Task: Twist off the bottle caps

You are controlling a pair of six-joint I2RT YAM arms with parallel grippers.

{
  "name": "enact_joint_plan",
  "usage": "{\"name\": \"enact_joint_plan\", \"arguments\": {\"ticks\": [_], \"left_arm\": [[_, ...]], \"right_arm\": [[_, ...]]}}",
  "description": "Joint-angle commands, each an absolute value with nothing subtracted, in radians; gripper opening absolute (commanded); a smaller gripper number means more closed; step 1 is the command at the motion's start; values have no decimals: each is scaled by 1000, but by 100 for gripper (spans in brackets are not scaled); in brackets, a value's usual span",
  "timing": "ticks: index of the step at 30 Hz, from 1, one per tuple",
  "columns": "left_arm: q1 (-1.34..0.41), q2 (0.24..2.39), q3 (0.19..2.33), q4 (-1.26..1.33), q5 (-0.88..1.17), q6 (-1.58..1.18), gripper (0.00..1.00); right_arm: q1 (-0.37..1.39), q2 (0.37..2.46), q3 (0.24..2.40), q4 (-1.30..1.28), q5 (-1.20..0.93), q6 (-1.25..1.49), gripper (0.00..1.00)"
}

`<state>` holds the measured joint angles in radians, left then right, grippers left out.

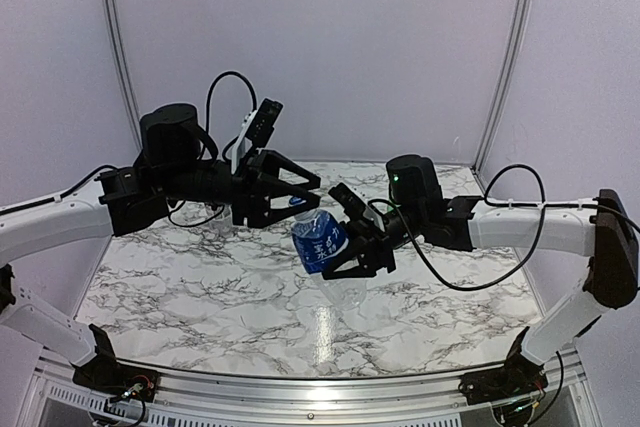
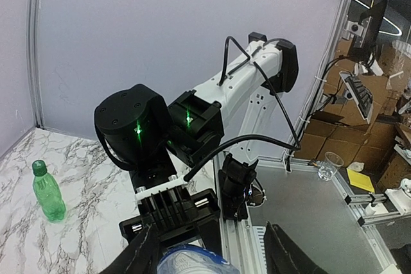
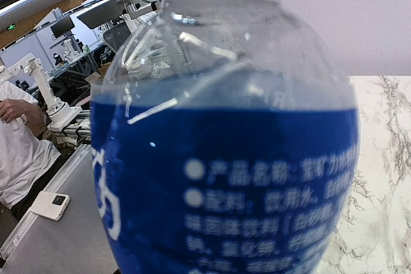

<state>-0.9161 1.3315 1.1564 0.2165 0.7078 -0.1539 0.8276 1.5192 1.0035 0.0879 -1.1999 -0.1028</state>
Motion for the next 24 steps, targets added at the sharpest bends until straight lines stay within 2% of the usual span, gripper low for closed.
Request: {"name": "enact_joint_plan", "arguments": {"ticks": [1, 8, 18, 21, 24], "left_arm": [[-914, 1326, 1127, 266, 736, -165, 55], [-914, 1319, 1096, 273, 717, -159, 47], [-914, 1316, 1091, 280, 671, -179, 17], [-914, 1304, 1083, 282, 588, -215, 4], [-927, 1281, 1065, 282, 386, -299, 0]], "right_arm": [[837, 1514, 1034, 94, -1219, -100, 35], [838, 1508, 1034, 95, -1207, -93, 35], [830, 1507, 1030, 85, -1133, -96, 33], [821, 1493, 1029, 83, -1044, -84, 31], [813, 1471, 1032, 68, -896, -81, 31]]}}
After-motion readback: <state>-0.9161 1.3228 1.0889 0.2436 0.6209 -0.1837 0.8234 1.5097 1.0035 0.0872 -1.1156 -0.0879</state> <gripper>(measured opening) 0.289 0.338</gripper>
